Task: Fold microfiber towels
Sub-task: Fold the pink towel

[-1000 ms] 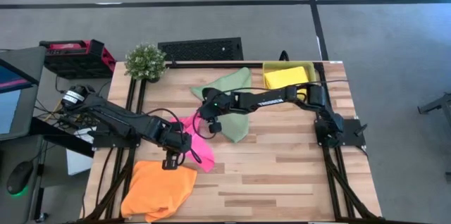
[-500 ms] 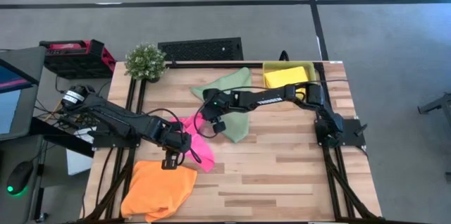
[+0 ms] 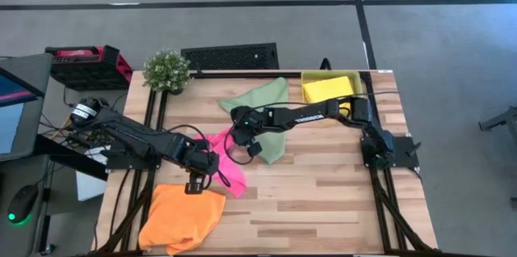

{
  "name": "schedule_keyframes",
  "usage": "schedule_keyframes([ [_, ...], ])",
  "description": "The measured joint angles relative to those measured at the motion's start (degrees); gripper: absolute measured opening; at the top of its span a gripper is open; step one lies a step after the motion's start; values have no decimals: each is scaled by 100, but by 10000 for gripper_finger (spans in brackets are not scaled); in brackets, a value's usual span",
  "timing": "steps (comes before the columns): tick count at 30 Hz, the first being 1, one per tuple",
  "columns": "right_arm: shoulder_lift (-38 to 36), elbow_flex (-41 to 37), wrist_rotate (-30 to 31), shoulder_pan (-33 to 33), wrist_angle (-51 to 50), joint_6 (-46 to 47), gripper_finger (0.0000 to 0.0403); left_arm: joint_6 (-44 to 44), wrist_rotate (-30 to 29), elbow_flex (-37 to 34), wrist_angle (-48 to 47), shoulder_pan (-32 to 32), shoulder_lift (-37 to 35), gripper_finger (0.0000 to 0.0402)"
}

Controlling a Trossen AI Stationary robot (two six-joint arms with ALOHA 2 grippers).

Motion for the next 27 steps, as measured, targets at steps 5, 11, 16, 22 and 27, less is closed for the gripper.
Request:
schedule_keyframes([
  [5,-56,-6,5,61,-63,-63,145,-31,-12,0,-37,2,0,0],
  [11,-87,-6,-7,141,-340,-382,145,-30,-17,0,-40,2,0,0],
  [16,-87,-4,-3,178,-281,-464,145,-31,-17,0,-39,2,0,0],
  [22,-50,-10,12,92,-256,-595,145,-33,-17,0,-36,2,0,0],
  [27,-50,-11,20,42,-254,-596,145,-74,-17,0,-36,2,-4,0],
])
